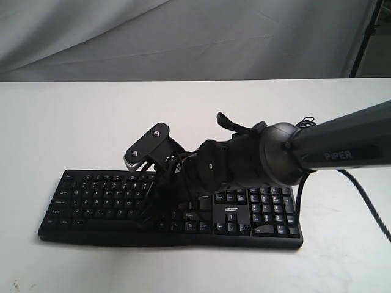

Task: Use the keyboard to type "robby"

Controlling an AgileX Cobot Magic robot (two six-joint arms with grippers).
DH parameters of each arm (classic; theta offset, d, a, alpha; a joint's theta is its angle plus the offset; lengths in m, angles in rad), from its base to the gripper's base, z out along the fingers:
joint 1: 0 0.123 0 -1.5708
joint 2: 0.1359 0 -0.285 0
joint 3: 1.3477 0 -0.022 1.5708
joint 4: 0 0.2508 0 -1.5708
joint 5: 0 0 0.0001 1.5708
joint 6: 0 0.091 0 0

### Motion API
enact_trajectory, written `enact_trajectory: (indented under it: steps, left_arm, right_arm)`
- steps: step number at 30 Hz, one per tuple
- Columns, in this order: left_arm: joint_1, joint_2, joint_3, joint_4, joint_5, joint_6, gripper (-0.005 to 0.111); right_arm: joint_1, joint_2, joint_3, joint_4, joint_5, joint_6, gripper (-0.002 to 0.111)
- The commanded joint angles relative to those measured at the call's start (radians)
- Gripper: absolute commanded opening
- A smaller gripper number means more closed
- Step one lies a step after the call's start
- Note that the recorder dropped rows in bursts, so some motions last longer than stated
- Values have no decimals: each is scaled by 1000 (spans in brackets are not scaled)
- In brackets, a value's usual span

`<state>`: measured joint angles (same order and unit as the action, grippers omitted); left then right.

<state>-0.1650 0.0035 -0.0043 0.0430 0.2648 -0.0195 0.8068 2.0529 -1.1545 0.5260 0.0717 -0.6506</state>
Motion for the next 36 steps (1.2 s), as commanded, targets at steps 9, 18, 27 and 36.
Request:
enact_trajectory:
  steps: [9, 18, 27, 36]
  left_arm:
    - [-6, -3, 4, 5, -7, -3, 0]
    - [-6, -3, 4, 5, -7, -3, 0]
    - [-6, -3, 4, 5, -7, -3, 0]
    - [-6, -3, 4, 5, -7, -3, 0]
  right_arm:
    - [-7, -1, 1, -21, -19, -6, 0]
    - [-18, 26, 1, -27, -17, -6, 0]
    - [-18, 28, 1, -27, -16, -6, 0]
    - [-18, -23, 1, -27, -6, -6, 0]
